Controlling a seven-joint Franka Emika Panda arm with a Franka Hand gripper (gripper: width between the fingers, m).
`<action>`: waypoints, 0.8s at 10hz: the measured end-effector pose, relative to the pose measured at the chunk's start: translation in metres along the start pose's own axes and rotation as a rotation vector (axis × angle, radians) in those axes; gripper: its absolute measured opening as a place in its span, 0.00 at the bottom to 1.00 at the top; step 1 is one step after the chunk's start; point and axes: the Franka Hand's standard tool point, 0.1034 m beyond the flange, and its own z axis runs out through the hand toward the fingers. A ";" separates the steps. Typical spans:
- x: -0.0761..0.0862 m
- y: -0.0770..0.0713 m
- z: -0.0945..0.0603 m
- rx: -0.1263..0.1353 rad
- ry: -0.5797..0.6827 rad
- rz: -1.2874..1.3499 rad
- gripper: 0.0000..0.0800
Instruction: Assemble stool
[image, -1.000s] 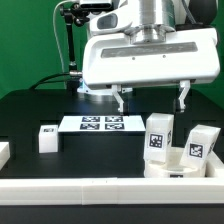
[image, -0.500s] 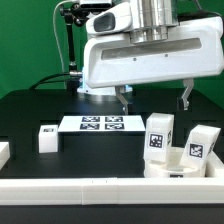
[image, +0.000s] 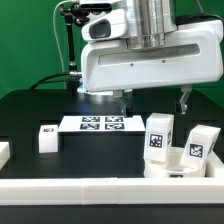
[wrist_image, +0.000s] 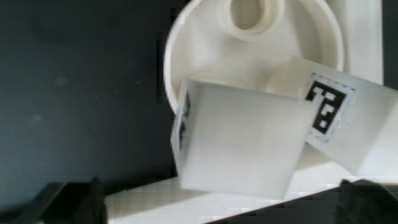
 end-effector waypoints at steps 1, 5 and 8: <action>0.000 0.000 0.000 0.000 0.000 0.000 0.81; 0.001 0.008 0.000 -0.007 -0.001 0.055 0.81; 0.001 0.009 0.000 -0.007 -0.001 -0.096 0.81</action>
Offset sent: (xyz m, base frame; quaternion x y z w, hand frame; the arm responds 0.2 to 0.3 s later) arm -0.0128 -0.0156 -0.0008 -0.0222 -0.0192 0.1791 0.9834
